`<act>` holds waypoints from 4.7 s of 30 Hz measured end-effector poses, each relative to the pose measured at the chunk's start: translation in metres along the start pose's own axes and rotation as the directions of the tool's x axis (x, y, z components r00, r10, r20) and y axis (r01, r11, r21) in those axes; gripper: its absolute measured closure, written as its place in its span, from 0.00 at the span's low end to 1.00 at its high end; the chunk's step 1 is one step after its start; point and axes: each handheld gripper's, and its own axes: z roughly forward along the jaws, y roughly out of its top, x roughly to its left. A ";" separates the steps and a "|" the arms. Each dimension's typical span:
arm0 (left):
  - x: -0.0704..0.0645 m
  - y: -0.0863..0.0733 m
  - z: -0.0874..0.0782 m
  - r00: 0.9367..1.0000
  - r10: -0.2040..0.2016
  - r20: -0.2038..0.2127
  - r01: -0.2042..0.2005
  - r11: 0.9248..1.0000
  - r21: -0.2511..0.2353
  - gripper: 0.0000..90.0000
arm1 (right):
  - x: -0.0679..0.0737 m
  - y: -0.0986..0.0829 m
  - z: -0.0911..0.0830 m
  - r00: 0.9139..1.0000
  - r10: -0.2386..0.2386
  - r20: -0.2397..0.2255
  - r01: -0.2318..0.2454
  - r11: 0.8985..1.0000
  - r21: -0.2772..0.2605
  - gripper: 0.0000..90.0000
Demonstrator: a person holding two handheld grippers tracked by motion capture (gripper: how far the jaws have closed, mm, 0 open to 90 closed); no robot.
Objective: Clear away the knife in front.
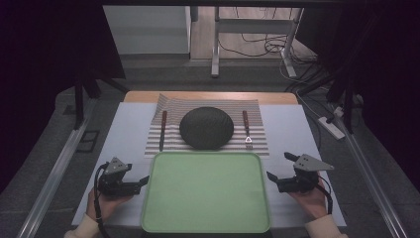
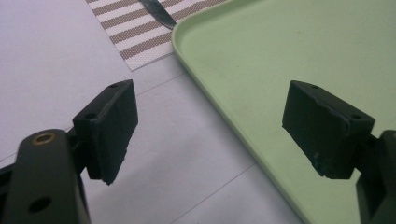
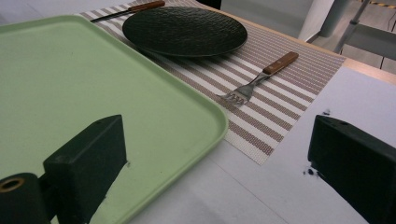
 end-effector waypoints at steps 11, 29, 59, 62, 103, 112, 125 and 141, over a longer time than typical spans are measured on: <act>-0.003 -0.003 0.000 1.000 0.000 -0.002 0.000 1.000 0.008 0.21 | -0.001 0.001 -0.001 0.999 0.034 -0.026 -0.034 0.999 0.013 0.07; -0.007 0.013 0.003 1.000 0.012 0.019 -0.012 1.000 -0.005 0.22 | 0.005 0.003 -0.005 1.000 0.020 -0.022 -0.020 1.000 0.008 0.08; -0.002 0.079 0.039 0.998 0.056 0.027 -0.056 0.998 -0.008 0.25 | 0.007 0.000 0.000 0.999 0.010 -0.040 -0.008 0.999 0.040 0.08; -0.002 0.089 0.048 0.997 0.067 0.028 -0.067 0.998 0.002 0.25 | 0.006 0.000 0.000 0.999 0.014 -0.037 -0.012 0.999 0.040 0.08; 0.035 0.116 0.129 0.992 0.084 0.095 -0.098 0.984 0.152 0.99 | 0.007 -0.003 0.003 1.000 0.005 -0.025 -0.003 0.997 0.081 0.08; 0.043 0.102 0.129 0.993 0.057 0.098 -0.076 0.978 0.194 0.99 | 0.006 -0.004 0.002 1.000 0.013 -0.026 -0.011 0.997 0.073 0.08; 0.056 0.086 0.115 0.995 0.051 0.086 -0.069 0.972 0.225 0.99 | 0.005 -0.005 -0.001 1.000 0.010 -0.020 -0.009 0.997 0.074 0.08; 0.080 0.076 0.104 1.000 0.021 0.019 -0.024 0.975 0.222 0.98 | 0.005 -0.005 -0.001 1.000 0.010 -0.019 -0.008 0.997 0.078 0.08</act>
